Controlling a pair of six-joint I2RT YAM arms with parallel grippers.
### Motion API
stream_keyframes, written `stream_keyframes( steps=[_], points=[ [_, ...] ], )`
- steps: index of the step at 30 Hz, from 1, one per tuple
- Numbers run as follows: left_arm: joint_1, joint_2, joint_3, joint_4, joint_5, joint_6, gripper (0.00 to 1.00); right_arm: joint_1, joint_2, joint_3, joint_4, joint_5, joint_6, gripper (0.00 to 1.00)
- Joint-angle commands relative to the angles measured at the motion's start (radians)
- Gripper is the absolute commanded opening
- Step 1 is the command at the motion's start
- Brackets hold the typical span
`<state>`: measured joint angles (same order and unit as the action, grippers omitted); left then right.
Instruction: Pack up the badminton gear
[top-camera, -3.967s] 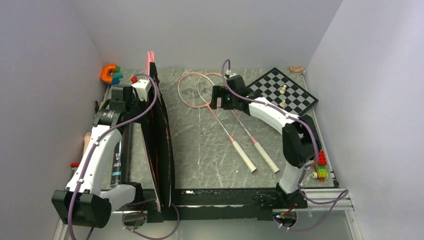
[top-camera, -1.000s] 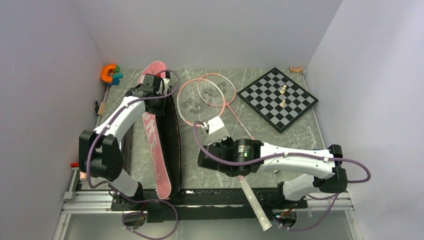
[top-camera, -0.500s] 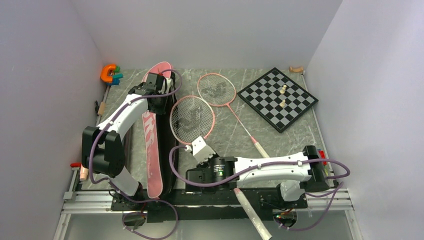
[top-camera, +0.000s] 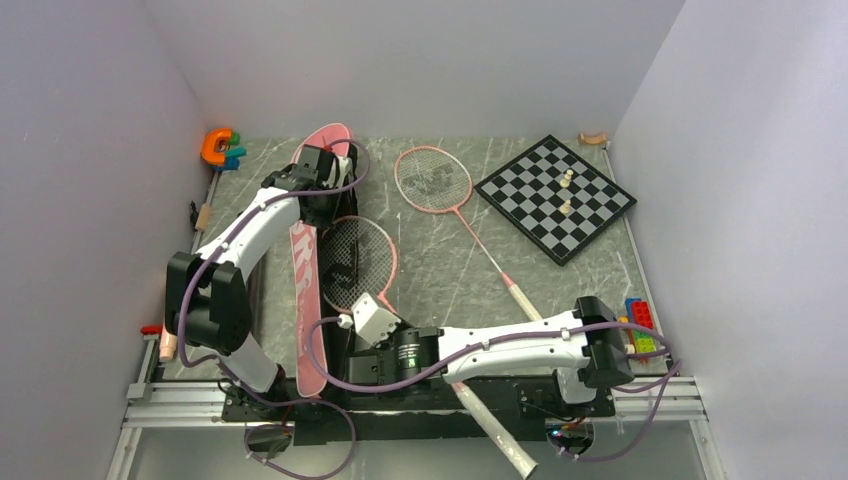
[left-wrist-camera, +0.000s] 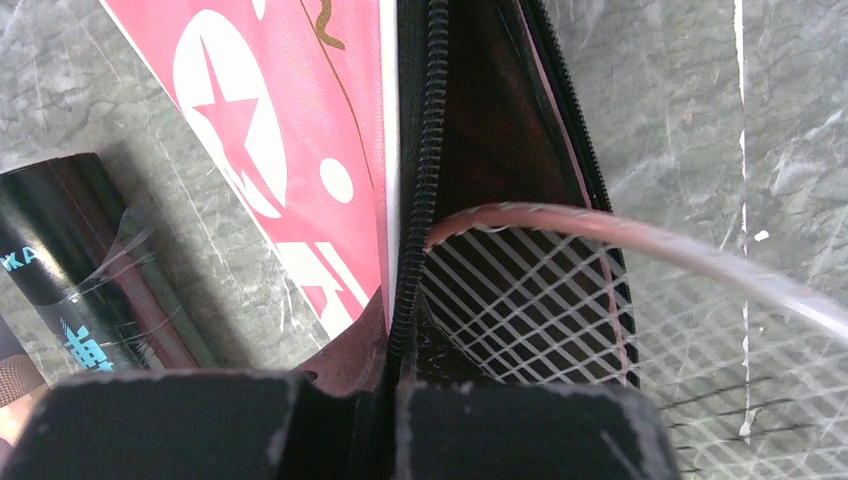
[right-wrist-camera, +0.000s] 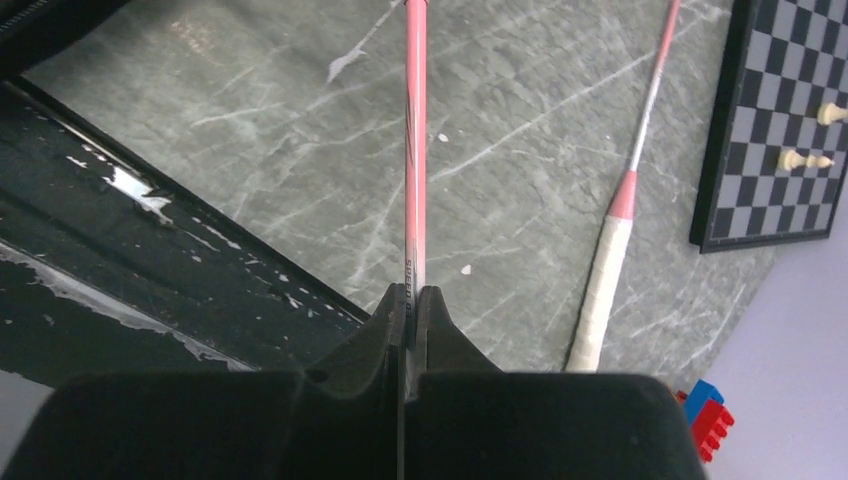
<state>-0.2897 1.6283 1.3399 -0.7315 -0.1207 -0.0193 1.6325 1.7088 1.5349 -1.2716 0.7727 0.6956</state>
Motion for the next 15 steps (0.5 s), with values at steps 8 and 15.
stream_keyframes(
  steps=[8,15],
  points=[
    [-0.004,-0.057,0.005,0.016,0.106,-0.006,0.0,-0.079,0.11,0.138,0.248,-0.012,-0.188,0.0],
    [-0.005,-0.094,-0.029,0.026,0.195,-0.005,0.0,-0.193,0.19,0.232,0.315,0.072,-0.146,0.0]
  ],
)
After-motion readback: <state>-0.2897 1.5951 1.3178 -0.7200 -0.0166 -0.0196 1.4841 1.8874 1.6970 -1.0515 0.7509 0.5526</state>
